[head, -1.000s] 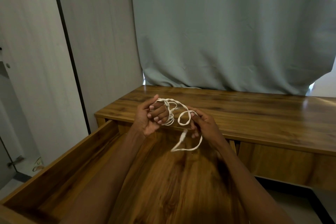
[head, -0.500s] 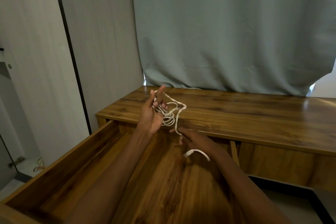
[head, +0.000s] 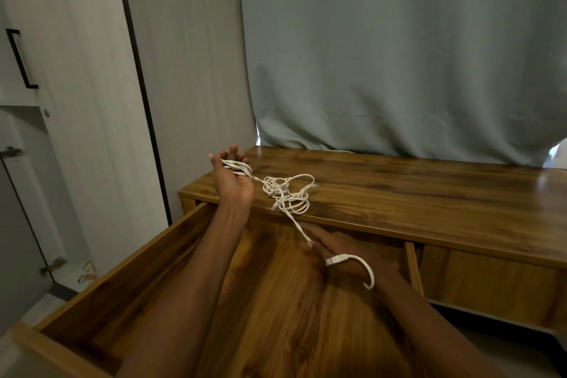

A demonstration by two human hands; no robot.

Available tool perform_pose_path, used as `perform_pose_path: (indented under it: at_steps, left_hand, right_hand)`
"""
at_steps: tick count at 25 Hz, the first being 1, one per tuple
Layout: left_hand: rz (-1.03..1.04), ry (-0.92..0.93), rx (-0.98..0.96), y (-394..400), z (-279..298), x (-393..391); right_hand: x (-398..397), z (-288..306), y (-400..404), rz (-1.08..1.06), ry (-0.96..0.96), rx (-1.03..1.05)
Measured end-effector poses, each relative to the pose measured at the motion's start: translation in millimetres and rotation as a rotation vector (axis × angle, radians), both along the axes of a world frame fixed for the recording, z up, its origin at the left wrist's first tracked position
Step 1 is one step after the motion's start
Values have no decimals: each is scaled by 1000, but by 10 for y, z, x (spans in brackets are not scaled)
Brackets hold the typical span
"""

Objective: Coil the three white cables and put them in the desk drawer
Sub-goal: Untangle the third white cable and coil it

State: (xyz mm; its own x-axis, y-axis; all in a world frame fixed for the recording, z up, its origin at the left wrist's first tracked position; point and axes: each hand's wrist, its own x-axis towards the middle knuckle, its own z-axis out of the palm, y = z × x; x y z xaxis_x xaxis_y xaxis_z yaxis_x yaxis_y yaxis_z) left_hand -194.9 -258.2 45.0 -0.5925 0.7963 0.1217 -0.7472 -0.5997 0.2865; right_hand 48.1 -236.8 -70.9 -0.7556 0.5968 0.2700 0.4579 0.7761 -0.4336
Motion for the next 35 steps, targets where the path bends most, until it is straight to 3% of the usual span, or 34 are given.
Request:
perform_pose_path:
  at_steps: [4,6,8,12,15,18,20,24,30,33,35]
  left_hand:
    - [142,238,-154,117,-172,-91]
    - [289,581,-360,157,-351,-76]
    - [387,1038,-492,201,-576,-59]
    - [298,1654,-596,132,-749,75]
    - [93,1895,-593,-50,-597,282]
    - [-401,1730,-510,-124,-444,361]
    - [-732,1569,-348,-97,-412,267]
    - [-1063,1142,-2,-80,-348,149]
    - [-786,595,182,-125,-227,374]
    - [-602,436,210,-79,-169,508]
    - [-432,423,162,-4,-192,549]
  right_hand:
    - [-40,65,-122,43,-21,91]
    - [-57,145,-169,62,30,145]
    - [-83,236,-211,29,83,228]
    - [-130,328,-147,-75,373,87]
    - [-85,449,4,-148,638,-29]
    - [33,601,154,-177,743,-80]
    - [116,623,252,-174,756,-119]
    - [145,585,248,-121,695,-126]
    - [-208,366,111,-91,568,-226]
    - [-344,288,74,14,376,-225]
    - [-373,263,-4,63,258,-219]
